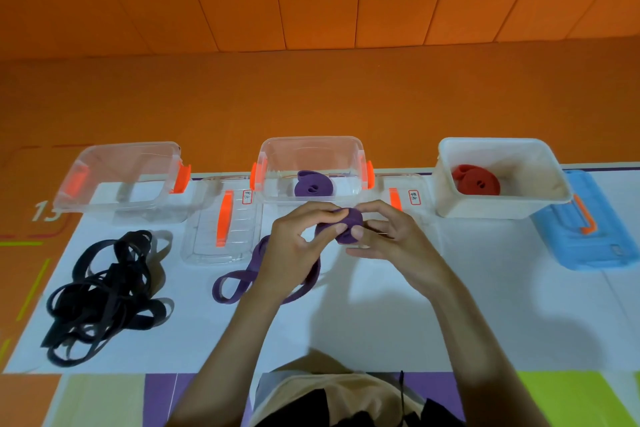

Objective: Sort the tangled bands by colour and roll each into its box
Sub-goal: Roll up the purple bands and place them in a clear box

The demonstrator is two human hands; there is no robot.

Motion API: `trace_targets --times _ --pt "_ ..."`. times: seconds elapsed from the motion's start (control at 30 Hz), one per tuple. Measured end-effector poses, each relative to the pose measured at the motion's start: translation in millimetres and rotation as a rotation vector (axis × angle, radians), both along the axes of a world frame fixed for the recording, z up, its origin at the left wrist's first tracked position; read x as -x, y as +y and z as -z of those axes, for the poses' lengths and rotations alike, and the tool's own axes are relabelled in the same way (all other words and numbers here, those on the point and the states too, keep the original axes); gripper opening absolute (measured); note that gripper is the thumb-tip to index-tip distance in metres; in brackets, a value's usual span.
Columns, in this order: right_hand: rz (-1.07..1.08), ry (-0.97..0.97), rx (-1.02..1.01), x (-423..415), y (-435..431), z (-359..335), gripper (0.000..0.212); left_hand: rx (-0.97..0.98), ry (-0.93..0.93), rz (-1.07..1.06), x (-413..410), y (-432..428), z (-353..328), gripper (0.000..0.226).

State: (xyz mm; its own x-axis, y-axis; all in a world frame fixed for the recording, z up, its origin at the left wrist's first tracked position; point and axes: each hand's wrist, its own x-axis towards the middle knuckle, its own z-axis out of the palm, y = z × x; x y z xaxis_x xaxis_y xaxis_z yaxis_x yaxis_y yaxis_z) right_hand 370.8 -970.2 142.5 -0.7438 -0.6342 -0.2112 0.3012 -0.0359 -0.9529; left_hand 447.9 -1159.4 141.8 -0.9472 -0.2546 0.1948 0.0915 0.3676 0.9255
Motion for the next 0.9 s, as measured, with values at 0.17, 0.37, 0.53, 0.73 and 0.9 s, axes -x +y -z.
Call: trace_targets --times 0.17,0.37,0.53,0.73,0.9 --pt "0.098 -0.070 0.091 -5.2 -1.0 8.3 0.029 0.103 -0.028 0.085 3.9 -5.1 -1.8 0.027" --pt "0.060 -0.069 0.004 -2.2 4.8 8.2 0.029 0.097 -0.077 0.156 10.4 -2.4 -10.4 0.028" --pt "0.062 0.134 -0.136 6.1 9.9 -3.9 0.023 -0.011 -0.090 0.045 8.1 0.4 -8.3 0.017" --pt "0.187 0.104 0.051 8.7 -1.0 -10.8 0.028 -0.280 0.085 -0.050 10.1 3.9 -11.2 0.032" --pt "0.129 0.040 0.056 6.5 -7.9 -2.4 0.036 -0.167 -0.023 0.015 14.0 -15.0 -12.3 0.030"
